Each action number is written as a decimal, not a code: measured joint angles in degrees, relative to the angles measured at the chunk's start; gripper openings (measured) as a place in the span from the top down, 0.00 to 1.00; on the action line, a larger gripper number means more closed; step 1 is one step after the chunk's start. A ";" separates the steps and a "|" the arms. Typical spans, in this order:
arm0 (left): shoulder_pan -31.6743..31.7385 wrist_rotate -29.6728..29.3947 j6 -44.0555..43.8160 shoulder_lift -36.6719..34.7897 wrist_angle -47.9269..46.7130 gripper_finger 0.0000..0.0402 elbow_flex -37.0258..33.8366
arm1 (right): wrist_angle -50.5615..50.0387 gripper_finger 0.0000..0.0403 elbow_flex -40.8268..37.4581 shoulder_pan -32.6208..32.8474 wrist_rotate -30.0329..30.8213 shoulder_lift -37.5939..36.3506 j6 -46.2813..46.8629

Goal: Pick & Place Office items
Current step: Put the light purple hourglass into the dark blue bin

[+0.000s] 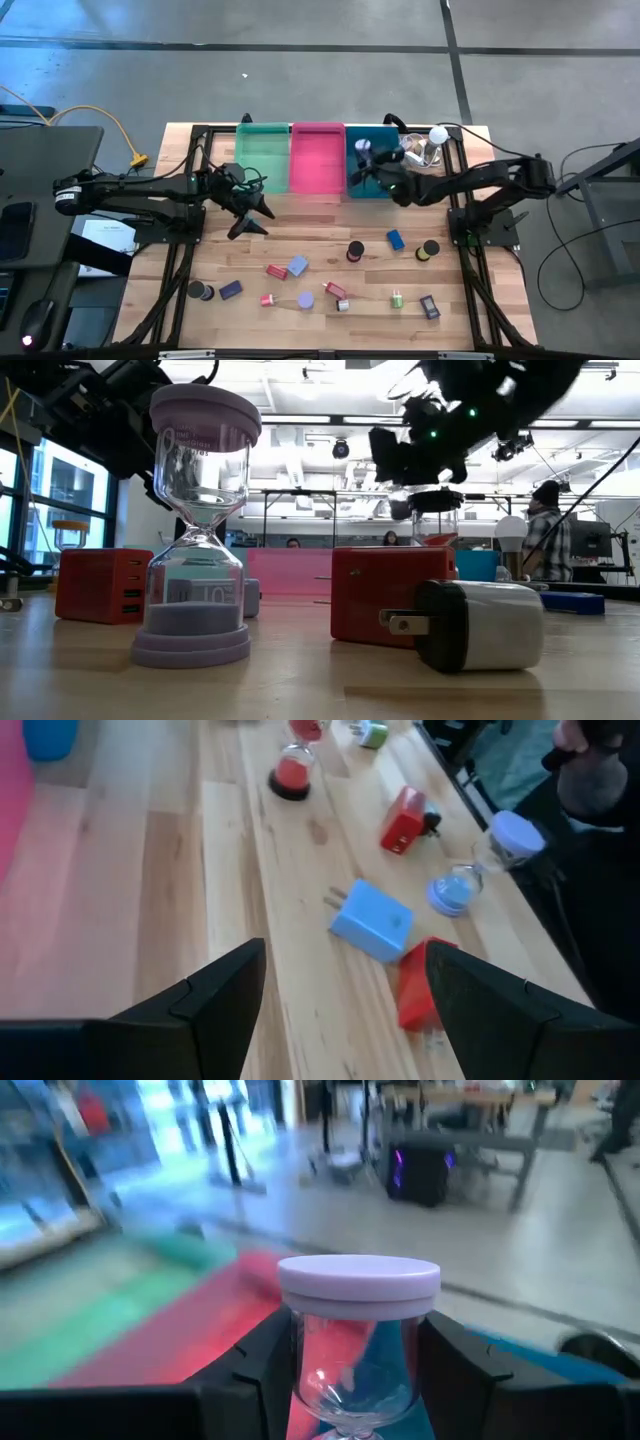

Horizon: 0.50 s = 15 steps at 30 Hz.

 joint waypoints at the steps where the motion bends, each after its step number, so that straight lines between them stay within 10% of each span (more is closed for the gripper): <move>1: 0.00 -0.22 0.00 0.00 0.00 0.33 0.00 | 4.94 0.62 -1.67 -1.28 -1.55 -0.04 -1.99; 15: 0.00 -0.33 -0.15 0.00 3.95 0.33 0.02 | 35.35 0.62 -6.11 -10.40 -11.09 15.86 -10.01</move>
